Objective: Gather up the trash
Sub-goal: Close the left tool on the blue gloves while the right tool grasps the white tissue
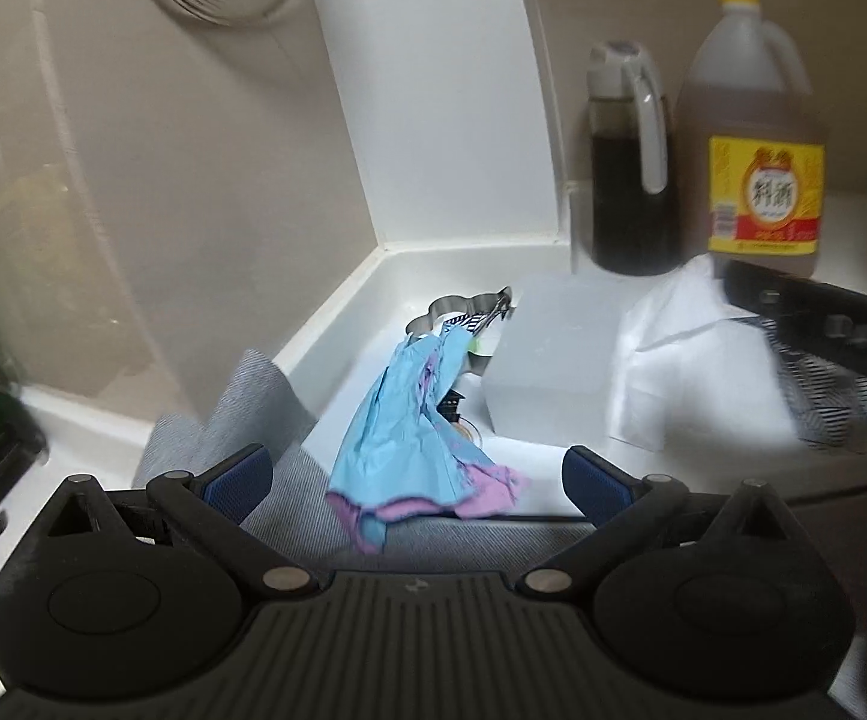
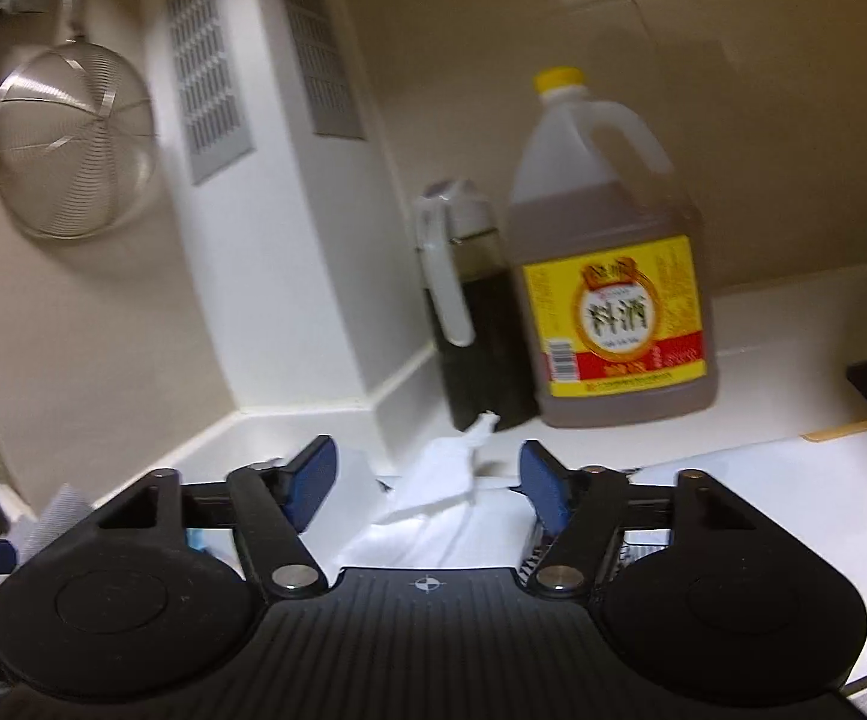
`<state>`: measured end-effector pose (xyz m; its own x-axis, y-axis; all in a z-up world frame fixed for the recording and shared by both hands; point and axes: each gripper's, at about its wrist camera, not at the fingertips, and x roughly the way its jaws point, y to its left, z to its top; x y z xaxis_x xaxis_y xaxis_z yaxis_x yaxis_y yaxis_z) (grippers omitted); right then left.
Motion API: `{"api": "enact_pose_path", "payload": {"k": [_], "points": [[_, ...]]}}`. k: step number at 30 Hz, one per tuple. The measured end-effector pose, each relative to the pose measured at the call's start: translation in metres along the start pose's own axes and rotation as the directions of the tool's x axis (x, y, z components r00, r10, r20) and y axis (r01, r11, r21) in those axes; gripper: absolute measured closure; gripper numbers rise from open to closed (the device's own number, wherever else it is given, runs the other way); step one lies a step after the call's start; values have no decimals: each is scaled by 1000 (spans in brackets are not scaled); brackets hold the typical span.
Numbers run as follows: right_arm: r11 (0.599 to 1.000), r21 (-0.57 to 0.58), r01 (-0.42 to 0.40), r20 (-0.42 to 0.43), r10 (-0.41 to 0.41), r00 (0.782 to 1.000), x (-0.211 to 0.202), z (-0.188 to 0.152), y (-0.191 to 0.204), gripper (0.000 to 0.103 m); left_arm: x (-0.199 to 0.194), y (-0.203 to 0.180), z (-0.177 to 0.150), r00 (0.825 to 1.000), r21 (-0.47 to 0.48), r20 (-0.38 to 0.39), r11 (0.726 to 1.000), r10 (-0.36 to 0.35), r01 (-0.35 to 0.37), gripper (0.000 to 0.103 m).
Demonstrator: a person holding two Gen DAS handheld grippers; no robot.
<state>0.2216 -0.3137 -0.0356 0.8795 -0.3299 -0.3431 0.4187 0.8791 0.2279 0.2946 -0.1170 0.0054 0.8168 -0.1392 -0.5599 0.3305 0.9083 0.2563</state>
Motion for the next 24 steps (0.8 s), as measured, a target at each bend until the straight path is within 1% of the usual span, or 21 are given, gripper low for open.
{"api": "enact_pose_path", "payload": {"k": [3,5,6,7,8,9,10,11,12,13,14,15,16,18,21,22,24], "points": [[1000,14,-13,-66,14,998,11,-1,-4,27,16,6,-3,1000,-15,-24,1000,-12,11,0],[1000,13,-6,-110,7,994,20,-2,-3,23,21,9,-7,999,-11,-39,1000,-18,18,0],[1000,20,-13,-144,16,990,26,-3,-3,17,23,10,-9,999,-7,-47,1000,-19,19,0],[999,33,-28,-191,34,981,34,-4,-3,10,23,12,-11,998,-6,-53,1000,-17,16,0],[998,48,-39,-252,50,966,45,-6,-3,7,24,12,-12,998,-4,-58,1000,-12,12,0],[998,50,-33,-294,46,955,53,-9,-2,4,24,13,-13,998,-4,-58,1000,-2,2,0],[999,43,-30,-287,41,957,54,-9,1,3,23,13,-14,998,-6,-54,1000,12,-12,8],[998,43,-48,-290,59,955,55,-10,3,3,21,14,-15,999,-6,-49,1000,24,-24,18],[997,45,-68,-297,78,952,56,-11,4,9,20,14,-16,998,-3,-51,1000,30,-30,47],[996,53,-73,-290,85,953,55,-10,3,37,19,14,-15,998,-6,-63,1000,30,-30,72],[995,70,-74,-295,92,951,55,-11,0,61,17,15,-15,997,-15,-65,999,37,-38,80],[993,90,-76,-322,101,941,59,-13,-3,100,14,16,-16,997,-21,-59,999,43,-44,86],[991,114,-73,-332,107,937,60,-14,-7,102,9,17,-15,998,-26,-50,999,44,-45,90],[990,130,-53,-293,89,952,54,-12,-11,103,-3,19,-13,999,-42,-30,998,40,-41,90],[996,80,-32,-181,46,982,39,-6,-11,103,-30,24,-11,1000,-54,13,998,20,-19,90],[997,69,-22,-144,32,989,34,-4,-11,103,-37,25,-12,1000,-54,24,998,18,-17,90],[996,86,-8,-109,17,994,25,2,-15,103,-52,27,-14,999,-58,40,998,10,-7,90]]}}
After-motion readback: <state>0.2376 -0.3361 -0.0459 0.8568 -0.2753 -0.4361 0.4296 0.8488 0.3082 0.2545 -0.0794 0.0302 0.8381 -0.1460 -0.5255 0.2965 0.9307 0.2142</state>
